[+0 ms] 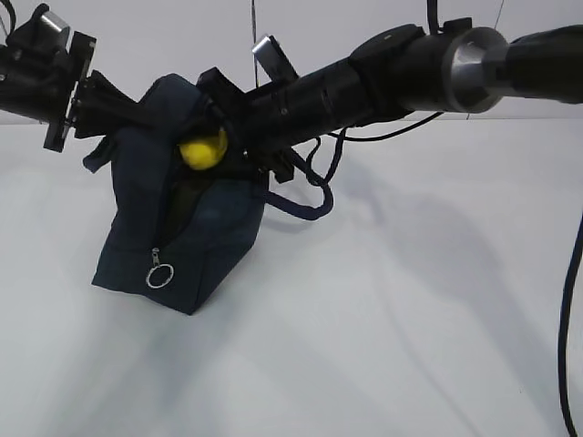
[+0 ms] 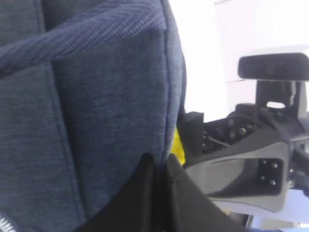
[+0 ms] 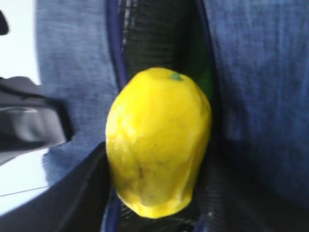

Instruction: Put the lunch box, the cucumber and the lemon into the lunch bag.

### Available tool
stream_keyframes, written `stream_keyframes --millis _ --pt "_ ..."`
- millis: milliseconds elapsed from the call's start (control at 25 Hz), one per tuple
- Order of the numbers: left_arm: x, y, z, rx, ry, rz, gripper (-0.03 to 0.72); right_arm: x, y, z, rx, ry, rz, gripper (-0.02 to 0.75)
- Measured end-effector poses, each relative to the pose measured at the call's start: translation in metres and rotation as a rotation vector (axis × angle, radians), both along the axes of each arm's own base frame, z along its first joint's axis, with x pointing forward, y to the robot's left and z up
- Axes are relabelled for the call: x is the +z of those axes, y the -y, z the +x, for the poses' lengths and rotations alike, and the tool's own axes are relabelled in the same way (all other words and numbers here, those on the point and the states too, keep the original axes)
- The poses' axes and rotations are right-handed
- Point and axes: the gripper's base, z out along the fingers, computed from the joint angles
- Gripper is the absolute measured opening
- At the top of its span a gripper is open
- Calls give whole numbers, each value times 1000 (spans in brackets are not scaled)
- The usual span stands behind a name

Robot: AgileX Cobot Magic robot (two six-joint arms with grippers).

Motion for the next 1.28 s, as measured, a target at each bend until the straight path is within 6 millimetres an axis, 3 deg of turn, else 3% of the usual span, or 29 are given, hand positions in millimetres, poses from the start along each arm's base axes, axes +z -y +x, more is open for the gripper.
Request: stream_keyframes --millis 120,200,680,840,1080,1280 --pt "0 0 0 0 -1 0 -8 0 0 0 5 11 1 571" --pt "0 -2 0 4 -1 0 -8 1 0 0 5 13 5 587" --pt "-2 -24 3 52 -1 9 -8 2 2 2 -12 12 19 528" --pt "-4 -26 1 39 -4 41 -9 4 6 4 46 103 26 526" --pt "-4 -26 1 39 -4 45 -8 19 4 -1 152 196 180 508" --pt "-4 -26 1 39 -4 45 -8 46 9 -11 192 290 124 497"
